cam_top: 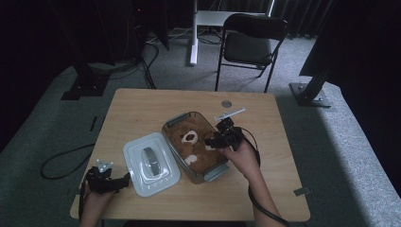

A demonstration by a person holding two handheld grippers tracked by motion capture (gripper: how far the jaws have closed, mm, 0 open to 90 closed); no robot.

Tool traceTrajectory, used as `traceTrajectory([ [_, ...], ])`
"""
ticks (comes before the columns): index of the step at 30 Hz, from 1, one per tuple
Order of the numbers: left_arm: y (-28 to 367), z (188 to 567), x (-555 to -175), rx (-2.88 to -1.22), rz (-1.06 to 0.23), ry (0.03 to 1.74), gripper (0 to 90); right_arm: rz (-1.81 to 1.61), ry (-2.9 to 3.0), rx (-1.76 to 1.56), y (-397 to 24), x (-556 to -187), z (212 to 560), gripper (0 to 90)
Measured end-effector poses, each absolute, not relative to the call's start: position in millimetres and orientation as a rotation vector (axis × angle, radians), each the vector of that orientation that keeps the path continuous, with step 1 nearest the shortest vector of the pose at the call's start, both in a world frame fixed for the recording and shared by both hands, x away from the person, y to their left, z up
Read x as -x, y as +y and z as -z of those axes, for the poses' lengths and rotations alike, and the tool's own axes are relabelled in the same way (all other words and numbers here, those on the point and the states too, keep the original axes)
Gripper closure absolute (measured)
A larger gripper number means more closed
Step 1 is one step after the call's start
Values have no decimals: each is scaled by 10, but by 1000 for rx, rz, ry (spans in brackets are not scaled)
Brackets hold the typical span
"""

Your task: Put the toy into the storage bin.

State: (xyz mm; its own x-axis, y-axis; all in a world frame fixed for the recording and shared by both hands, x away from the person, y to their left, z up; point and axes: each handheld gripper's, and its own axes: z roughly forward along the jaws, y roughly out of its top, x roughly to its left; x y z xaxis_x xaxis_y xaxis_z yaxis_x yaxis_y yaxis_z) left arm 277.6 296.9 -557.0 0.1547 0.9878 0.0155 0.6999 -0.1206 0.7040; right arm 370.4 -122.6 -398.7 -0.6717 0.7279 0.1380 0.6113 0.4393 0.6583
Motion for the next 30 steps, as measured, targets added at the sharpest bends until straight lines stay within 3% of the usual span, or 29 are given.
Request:
traceTrajectory([
  [12, 2969, 5570, -2776, -1885, -677, 1602, 17, -847, 2562, -1182, -1211, -3742, 4256, 675],
  [19, 2969, 5571, -2775, -1884, -677, 1602, 18, -443, 2590, -1047, -839, -3751, 4350, 743],
  [26, 2970, 5570, -2776, -1885, -678, 1602, 18, -502, 2576, -1053, -858, -3759, 4373, 707],
  [30, 2970, 5569, -2775, -1886, -677, 1602, 18, -835, 2543, -1112, -1173, -3688, 4185, 635],
])
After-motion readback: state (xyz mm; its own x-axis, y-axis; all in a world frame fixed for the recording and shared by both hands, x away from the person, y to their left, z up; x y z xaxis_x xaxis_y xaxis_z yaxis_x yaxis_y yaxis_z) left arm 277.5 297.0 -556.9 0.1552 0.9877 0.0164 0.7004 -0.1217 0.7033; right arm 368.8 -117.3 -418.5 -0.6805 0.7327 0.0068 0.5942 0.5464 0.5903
